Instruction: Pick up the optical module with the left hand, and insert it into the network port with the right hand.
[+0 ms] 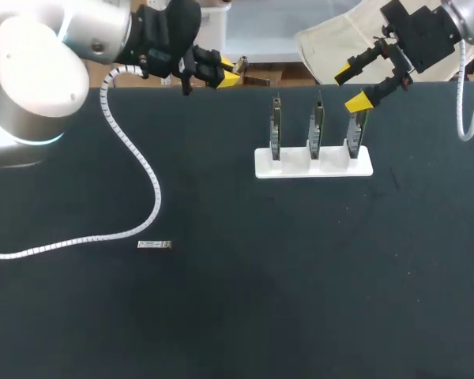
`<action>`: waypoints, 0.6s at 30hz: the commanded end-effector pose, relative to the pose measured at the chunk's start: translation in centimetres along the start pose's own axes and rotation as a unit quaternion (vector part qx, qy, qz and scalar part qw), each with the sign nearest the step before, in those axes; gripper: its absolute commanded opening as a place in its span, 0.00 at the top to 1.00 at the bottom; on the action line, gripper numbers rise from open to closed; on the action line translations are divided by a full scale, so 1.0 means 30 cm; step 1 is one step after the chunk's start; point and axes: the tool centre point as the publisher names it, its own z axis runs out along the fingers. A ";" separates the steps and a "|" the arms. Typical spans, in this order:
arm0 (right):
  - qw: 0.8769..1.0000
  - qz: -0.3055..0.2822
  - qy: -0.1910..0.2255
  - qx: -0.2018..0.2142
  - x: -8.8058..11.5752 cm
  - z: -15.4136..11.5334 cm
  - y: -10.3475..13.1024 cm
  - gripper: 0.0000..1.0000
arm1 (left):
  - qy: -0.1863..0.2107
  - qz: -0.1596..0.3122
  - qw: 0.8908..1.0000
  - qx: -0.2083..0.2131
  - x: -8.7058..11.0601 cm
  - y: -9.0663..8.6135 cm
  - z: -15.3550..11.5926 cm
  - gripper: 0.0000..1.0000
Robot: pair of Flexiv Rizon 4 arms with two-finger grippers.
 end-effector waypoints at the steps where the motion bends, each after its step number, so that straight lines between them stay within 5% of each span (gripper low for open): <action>1: 1.000 -0.001 -0.001 0.000 0.001 0.000 0.000 0.00 | -0.003 0.001 1.000 -0.001 0.004 0.000 0.001 1.00; 5: 1.000 -0.001 -0.001 0.000 0.001 0.000 0.000 0.00 | -0.005 -0.003 1.000 -0.002 -0.003 -0.009 0.013 1.00; 18: 1.000 -0.001 -0.001 0.000 0.001 0.000 0.000 0.00 | -0.149 0.018 0.988 -0.018 -0.186 0.081 0.178 1.00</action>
